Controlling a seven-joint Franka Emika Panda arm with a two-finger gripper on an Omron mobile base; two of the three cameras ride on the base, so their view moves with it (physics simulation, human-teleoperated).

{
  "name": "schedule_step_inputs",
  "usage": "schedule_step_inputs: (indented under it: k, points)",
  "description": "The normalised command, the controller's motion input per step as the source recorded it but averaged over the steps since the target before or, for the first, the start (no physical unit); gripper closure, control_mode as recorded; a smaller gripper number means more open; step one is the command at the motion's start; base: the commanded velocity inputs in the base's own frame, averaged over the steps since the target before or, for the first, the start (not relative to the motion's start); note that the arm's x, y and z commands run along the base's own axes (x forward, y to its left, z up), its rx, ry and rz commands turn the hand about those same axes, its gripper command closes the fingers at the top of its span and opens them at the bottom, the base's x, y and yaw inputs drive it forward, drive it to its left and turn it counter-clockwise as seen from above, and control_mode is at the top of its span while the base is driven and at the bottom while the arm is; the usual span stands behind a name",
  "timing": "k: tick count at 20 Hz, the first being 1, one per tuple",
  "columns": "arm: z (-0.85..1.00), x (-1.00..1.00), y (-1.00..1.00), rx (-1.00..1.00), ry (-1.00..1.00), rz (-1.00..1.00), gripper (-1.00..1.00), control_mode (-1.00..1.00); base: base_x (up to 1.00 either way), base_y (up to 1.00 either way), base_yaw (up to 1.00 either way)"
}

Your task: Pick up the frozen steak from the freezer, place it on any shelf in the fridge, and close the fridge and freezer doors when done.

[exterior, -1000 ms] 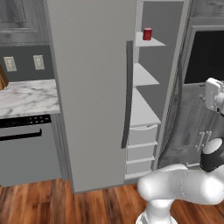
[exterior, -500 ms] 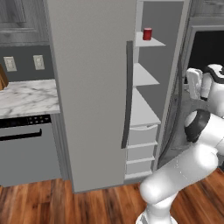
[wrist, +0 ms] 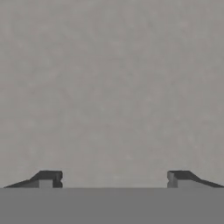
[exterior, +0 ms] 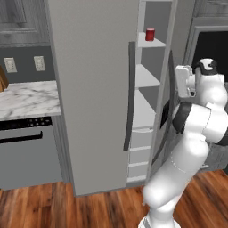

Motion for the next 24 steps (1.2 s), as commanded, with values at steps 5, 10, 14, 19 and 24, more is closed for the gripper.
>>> schedule_step_inputs:
  k: [5, 10, 14, 19, 24]
  points:
    - [0.13, 0.32, 0.97, 0.13, 0.03, 0.18, -1.0, -1.0, 0.0, 0.0, 0.0]
    - [0.18, 0.57, 0.66, 0.08, 0.0, 0.08, -1.0, -1.0, 0.0, 0.0, 0.0]
    - [0.14, 0.84, 0.11, 0.0, 0.0, 0.0, -1.0, -1.0, 0.0, 0.0, 0.0]
    - [0.08, 0.88, 0.0, 0.0, 0.0, 0.0, -1.0, -1.0, 0.0, 0.0, 0.0]
    - [0.02, 0.85, 0.02, 0.0, 0.0, 0.0, -1.0, -1.0, 0.0, 0.0, 0.0]
